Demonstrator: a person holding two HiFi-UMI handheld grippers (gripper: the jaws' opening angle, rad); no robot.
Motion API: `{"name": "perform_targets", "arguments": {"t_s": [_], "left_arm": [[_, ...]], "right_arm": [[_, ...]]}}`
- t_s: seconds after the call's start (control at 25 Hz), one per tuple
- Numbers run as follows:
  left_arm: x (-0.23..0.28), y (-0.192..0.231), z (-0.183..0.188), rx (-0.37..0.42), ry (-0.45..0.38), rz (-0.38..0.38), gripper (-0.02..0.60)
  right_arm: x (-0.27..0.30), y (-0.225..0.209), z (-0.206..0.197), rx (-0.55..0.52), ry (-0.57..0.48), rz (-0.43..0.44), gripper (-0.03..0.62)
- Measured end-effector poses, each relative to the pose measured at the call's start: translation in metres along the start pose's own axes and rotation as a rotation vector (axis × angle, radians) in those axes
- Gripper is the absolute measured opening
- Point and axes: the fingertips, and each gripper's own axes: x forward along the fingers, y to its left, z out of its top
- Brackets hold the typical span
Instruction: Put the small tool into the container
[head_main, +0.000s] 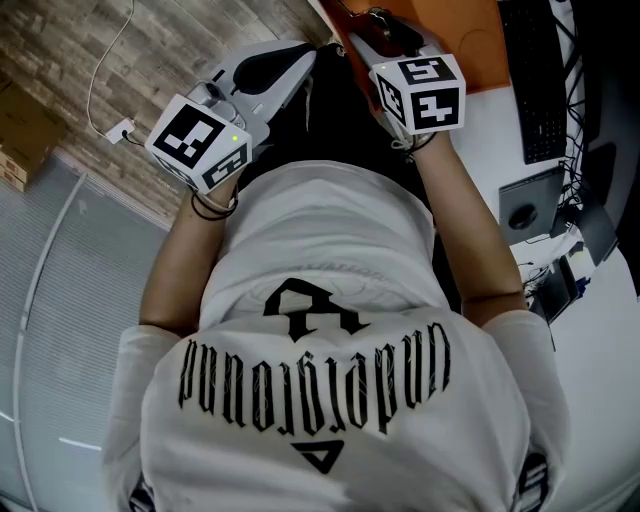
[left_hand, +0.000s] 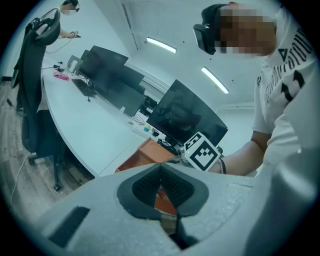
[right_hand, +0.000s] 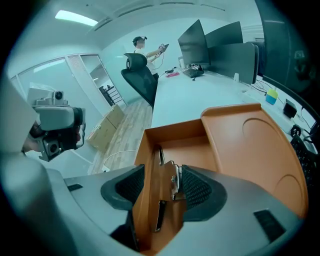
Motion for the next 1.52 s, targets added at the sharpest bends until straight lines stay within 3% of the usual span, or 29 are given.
{"name": "perform_targets", "arguments": {"t_s": [0.4, 0.64, 1.08, 1.24, 1.36, 1.52], "left_arm": [[-0.023, -0.016, 0.024, 0.084, -0.031, -0.019, 0.014], [-0.052, -0.022, 0.067, 0.197, -0.088, -0.015, 0.014], [-0.128, -0.056, 0.134, 0.366, -0.182, 0.003, 0.014], [-0.148, -0.07, 0.153, 0.398, -0.213, -0.004, 0.014], [-0.16, -0.081, 0.164, 0.4, -0.247, -0.022, 0.014], [-0.179, -0.095, 0.173, 0.447, -0.289, -0.023, 0.014]], "right_arm": [[-0.041, 0.004, 0.027, -0.026, -0.101, -0.075, 0.199], [-0.092, 0.016, 0.06, -0.096, -0.216, -0.16, 0.198], [-0.194, 0.076, 0.109, -0.17, -0.418, -0.246, 0.191], [-0.223, 0.095, 0.122, -0.198, -0.484, -0.27, 0.141], [-0.244, 0.106, 0.129, -0.212, -0.542, -0.298, 0.065], [-0.266, 0.122, 0.135, -0.226, -0.606, -0.319, 0.026]]}}
